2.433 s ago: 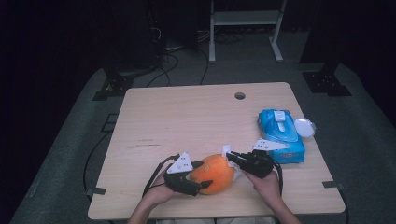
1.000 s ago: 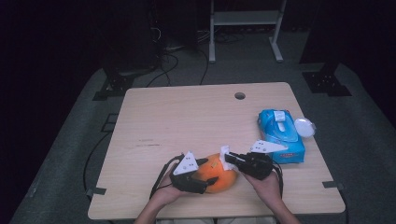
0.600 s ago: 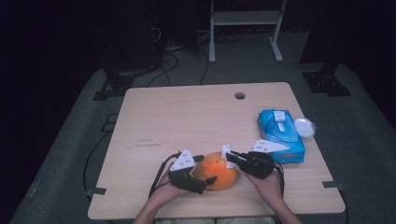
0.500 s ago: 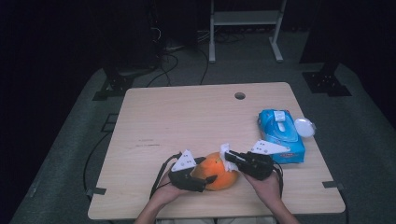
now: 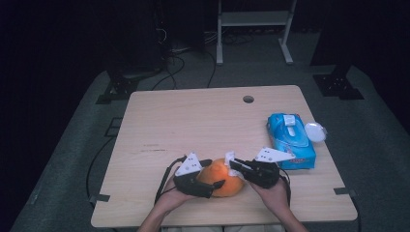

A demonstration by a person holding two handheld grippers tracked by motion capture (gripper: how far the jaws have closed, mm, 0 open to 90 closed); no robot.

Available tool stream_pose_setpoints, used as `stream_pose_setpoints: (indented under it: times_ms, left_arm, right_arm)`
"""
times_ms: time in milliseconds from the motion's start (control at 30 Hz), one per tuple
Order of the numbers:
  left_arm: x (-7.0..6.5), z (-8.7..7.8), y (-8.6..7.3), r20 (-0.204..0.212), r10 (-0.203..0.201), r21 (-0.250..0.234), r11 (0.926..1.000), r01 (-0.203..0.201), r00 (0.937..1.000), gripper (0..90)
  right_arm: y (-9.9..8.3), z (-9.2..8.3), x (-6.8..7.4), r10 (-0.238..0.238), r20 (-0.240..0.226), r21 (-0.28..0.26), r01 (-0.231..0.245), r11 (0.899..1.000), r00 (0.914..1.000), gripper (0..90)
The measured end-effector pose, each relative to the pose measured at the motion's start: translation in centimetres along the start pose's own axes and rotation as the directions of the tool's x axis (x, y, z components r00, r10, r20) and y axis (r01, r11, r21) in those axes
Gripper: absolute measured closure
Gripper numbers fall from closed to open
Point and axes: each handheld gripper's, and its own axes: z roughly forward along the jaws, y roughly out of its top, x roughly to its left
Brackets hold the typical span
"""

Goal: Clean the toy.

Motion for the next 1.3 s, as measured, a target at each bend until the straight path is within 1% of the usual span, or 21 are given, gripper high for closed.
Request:
stream_pose_setpoints:
  times_ms: [67, 100, 200, 267, 300, 367, 433, 500, 533, 600, 667, 733, 800, 867, 967, 1000, 1133, 1200, 1233, 1267, 1300]
  left_arm:
    - [0.4, -0.2, -0.5, 0.014, -0.023, 0.011, 0.9997, 0.023, 0.9996, 9.9]
    - [0.5, -0.1, -0.7, 0.033, -0.043, 0.032, 0.9986, 0.041, 0.9986, 10.6]
    - [0.2, -0.2, -0.8, 0.016, -0.011, 0.050, 0.9987, 0.010, 0.9998, 25.6]
    - [0.0, -0.5, -0.2, -0.001, 0.005, 0.032, 0.9995, -0.005, 1.0000, 33.9]
    - [-0.1, -0.7, 0.1, -0.003, 0.001, 0.021, 0.9998, -0.001, 1.0000, 36.0]
    - [-0.4, -0.8, 0.6, -0.027, 0.014, 0.006, 0.9999, -0.013, 0.9995, 37.7]
    - [-0.7, -1.1, 1.0, -0.028, 0.020, -0.011, 0.9997, -0.020, 0.9994, 39.5]
    - [-0.9, -1.4, 1.2, -0.024, 0.012, -0.017, 0.9998, -0.012, 0.9997, 40.0]
    - [-1.0, -1.4, 1.2, -0.030, 0.024, -0.008, 0.9997, -0.024, 0.9993, 40.1]
    - [-0.8, -1.5, 1.1, -0.026, 0.016, -0.008, 0.9998, -0.016, 0.9995, 40.1]
    - [-0.7, -1.4, 1.2, -0.033, 0.009, -0.008, 0.9999, -0.009, 0.9994, 40.2]
    - [-0.9, -1.3, 1.3, -0.032, 0.010, -0.011, 0.9999, -0.011, 0.9994, 40.2]
    - [-1.2, -1.3, 1.6, -0.032, 0.022, -0.013, 0.9997, -0.022, 0.9992, 40.2]
    - [-1.4, -1.4, 1.9, -0.032, 0.027, -0.019, 0.9994, -0.027, 0.9991, 40.1]
    - [-1.5, -1.3, 1.8, -0.051, 0.025, -0.014, 0.9996, -0.025, 0.9984, 39.8]
    - [-1.5, -1.3, 1.9, -0.063, 0.035, -0.007, 0.9994, -0.035, 0.9974, 39.9]
    - [-1.9, -1.0, 2.2, -0.074, 0.048, -0.006, 0.9988, -0.049, 0.9961, 40.0]
    - [-2.2, -1.0, 2.4, -0.066, 0.065, -0.010, 0.9978, -0.066, 0.9957, 39.9]
    - [-2.4, -0.9, 2.4, -0.063, 0.070, -0.010, 0.9974, -0.071, 0.9955, 39.5]
    - [-2.4, -0.8, 2.3, -0.061, 0.080, 0.005, 0.9968, -0.080, 0.9949, 38.5]
    - [-2.3, -0.6, 2.1, -0.054, 0.083, 0.002, 0.9966, -0.083, 0.9951, 36.5]
  right_arm:
    - [0.0, 0.0, -0.3, -0.008, 0.018, 0.001, 0.008, 1.000, 0.9998, 82.1]
    - [0.0, -0.1, -0.5, 0.008, 0.019, 0.000, -0.008, 1.000, 0.9998, 82.1]
    - [-0.2, -0.1, -0.7, 0.024, 0.023, 0.000, -0.024, 1.000, 0.9994, 82.1]
    - [0.2, -0.3, -0.2, 0.017, 0.025, -0.010, -0.017, 1.000, 0.9996, 82.1]
    - [0.8, -0.7, 0.3, 0.006, 0.016, -0.039, -0.006, 0.999, 0.9998, 82.1]
    - [1.8, -1.3, 1.3, -0.010, -0.035, -0.100, 0.006, 0.995, 0.9993, 82.1]
    - [2.3, -1.5, 2.2, -0.047, -0.045, -0.119, 0.041, 0.992, 0.9979, 82.1]
    - [1.8, -1.0, 1.9, -0.042, -0.038, -0.096, 0.038, 0.995, 0.9984, 82.1]
    - [1.4, -0.9, 1.5, -0.018, -0.041, -0.089, 0.015, 0.996, 0.9990, 82.1]
    - [0.8, -0.6, 0.6, 0.013, -0.024, -0.066, -0.015, 0.998, 0.9996, 82.1]
    - [1.2, -1.0, 0.9, -0.007, 0.004, -0.071, 0.008, 0.997, 1.0000, 82.0]
    - [2.1, -1.5, 1.9, -0.043, -0.019, -0.110, 0.040, 0.993, 0.9989, 82.0]
    - [2.7, -1.6, 2.8, -0.089, -0.025, -0.124, 0.086, 0.989, 0.9957, 82.0]
    - [2.5, -1.3, 2.8, -0.086, -0.027, -0.117, 0.083, 0.990, 0.9959, 82.0]
    - [1.7, -1.1, 1.6, -0.036, -0.016, -0.099, 0.034, 0.995, 0.9992, 81.9]
    - [1.7, -1.2, 1.5, -0.026, -0.011, -0.102, 0.025, 0.995, 0.9996, 81.8]
    - [2.9, -1.8, 3.1, -0.088, -0.029, -0.134, 0.083, 0.987, 0.9957, 81.9]
    - [3.1, -1.6, 3.7, -0.122, -0.027, -0.125, 0.118, 0.985, 0.9922, 81.9]
    - [3.0, -1.4, 3.7, -0.127, -0.017, -0.107, 0.124, 0.986, 0.9918, 81.9]
    - [2.7, -1.1, 3.4, -0.119, -0.012, -0.098, 0.117, 0.988, 0.9928, 82.0]
    - [2.4, -1.0, 3.0, -0.102, -0.011, -0.085, 0.100, 0.991, 0.9947, 82.0]
